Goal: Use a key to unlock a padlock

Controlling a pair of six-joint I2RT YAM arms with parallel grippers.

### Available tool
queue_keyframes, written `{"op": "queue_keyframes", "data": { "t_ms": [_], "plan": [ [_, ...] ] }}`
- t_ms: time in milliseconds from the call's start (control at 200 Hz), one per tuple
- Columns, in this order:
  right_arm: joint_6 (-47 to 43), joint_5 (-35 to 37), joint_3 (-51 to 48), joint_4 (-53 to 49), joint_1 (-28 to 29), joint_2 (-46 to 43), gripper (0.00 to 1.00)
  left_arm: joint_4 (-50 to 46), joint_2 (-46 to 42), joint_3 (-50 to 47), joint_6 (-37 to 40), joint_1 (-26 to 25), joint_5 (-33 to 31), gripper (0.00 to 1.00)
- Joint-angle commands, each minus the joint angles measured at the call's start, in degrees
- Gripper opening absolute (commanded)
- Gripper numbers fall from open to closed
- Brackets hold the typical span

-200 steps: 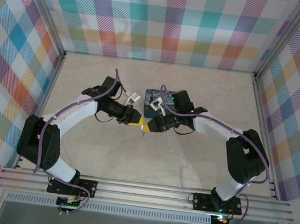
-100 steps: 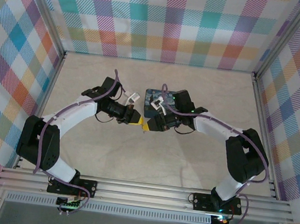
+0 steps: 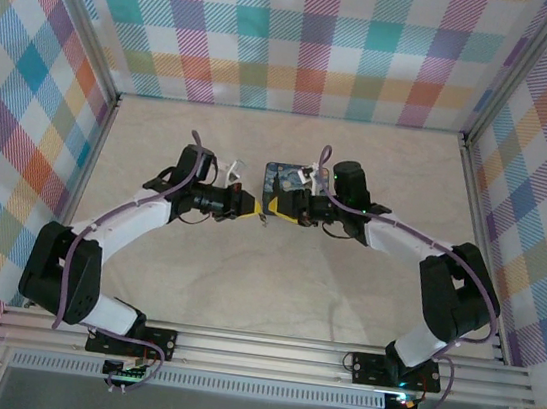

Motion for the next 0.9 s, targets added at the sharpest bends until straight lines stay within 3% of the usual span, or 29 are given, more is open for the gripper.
{"op": "queue_keyframes", "data": {
  "t_ms": [0, 380, 895],
  "plan": [
    [8.0, 4.86, -1.65, 6.03, 0.54, -1.85, 0.48, 7.14, -2.24, -1.28, -4.99, -0.73, -1.83, 0.0],
    [12.44, 3.37, -4.09, 18.71, 1.79, 1.43, 0.49, 9.12, -2.06, -1.3, -7.05, -0.7, -1.02, 0.0],
    [14.37, 2.12, -5.67, 21.67, 2.5, 2.32, 0.42, 11.08, -2.37, -1.34, -9.07, -0.34, -1.56, 0.0]
  ]
}}
